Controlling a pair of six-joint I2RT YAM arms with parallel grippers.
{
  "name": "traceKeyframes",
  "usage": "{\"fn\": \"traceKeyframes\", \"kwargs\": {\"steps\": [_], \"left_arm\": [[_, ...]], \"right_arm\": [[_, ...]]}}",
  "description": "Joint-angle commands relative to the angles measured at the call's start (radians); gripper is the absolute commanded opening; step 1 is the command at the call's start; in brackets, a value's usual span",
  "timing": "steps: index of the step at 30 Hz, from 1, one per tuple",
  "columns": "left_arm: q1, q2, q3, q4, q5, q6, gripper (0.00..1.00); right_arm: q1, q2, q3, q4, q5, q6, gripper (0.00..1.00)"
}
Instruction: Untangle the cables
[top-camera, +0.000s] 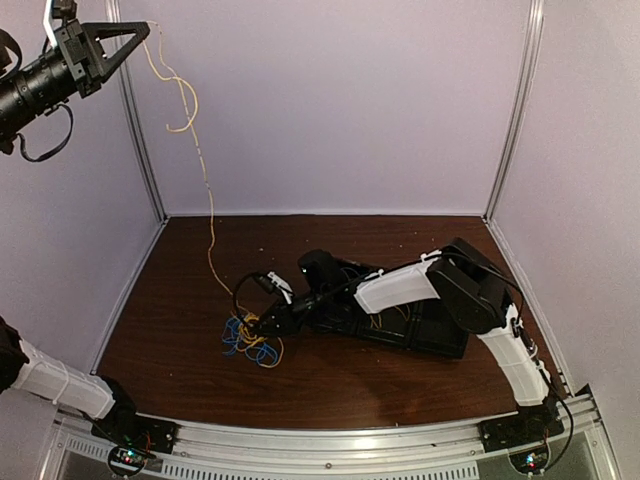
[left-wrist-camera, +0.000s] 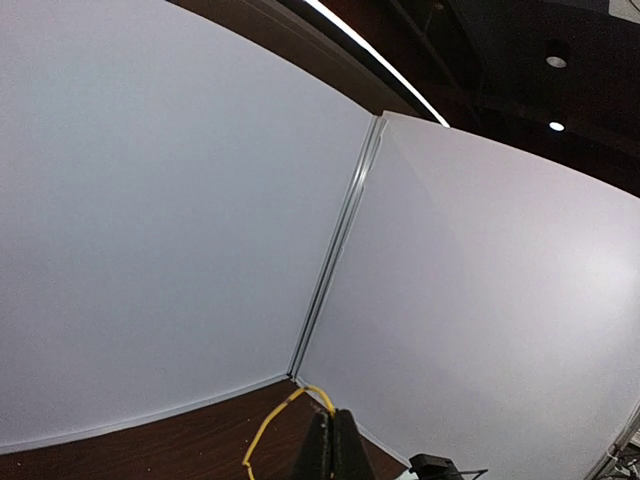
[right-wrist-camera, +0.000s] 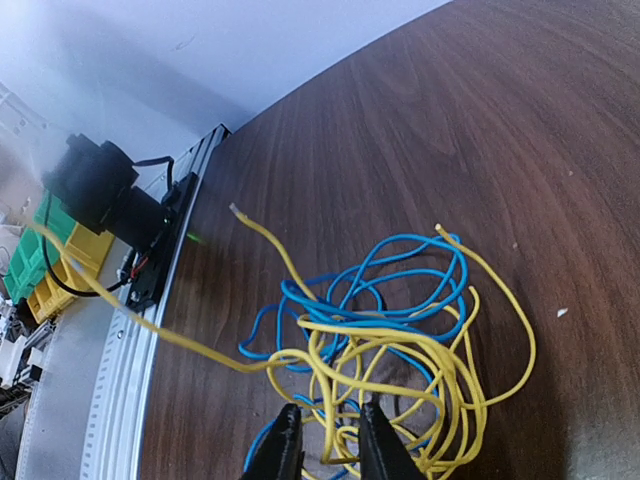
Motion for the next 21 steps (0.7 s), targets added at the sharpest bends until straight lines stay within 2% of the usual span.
{"fn": "traceKeyframes", "kwargs": {"steps": [1, 6, 11, 13, 16, 21], "left_arm": [[0.003, 0.045, -0.026, 0.092, 0.003, 0.021, 0.00], [0.003, 0.018, -0.172, 0.232, 0.021, 0.029, 0.00], [0.003, 0.150, 0.086, 0.194, 0.017, 0.081, 0.00], [0.003, 0.177, 0.122, 0.213, 0.047, 0.065, 0.00], [0.003, 0.189, 0.107, 0.254, 0.075, 0.043, 0.00], [0.003, 0.186, 0.066, 0.281, 0.109, 0.011, 0.00]], "right_arm": [[-0.001, -0.069, -0.050, -0.020, -0.015, -0.074, 0.25], [-0.014, -0.254, -0.173, -0.080, 0.002, -0.200, 0.31], [-0.016, -0.347, -0.180, -0.158, 0.025, -0.298, 0.43], [-0.015, -0.390, -0.174, -0.161, 0.038, -0.314, 0.50], [-0.010, -0.394, -0.106, -0.201, 0.069, -0.334, 0.62], [-0.005, -0.300, 0.041, -0.254, 0.103, -0.338, 0.67]]}}
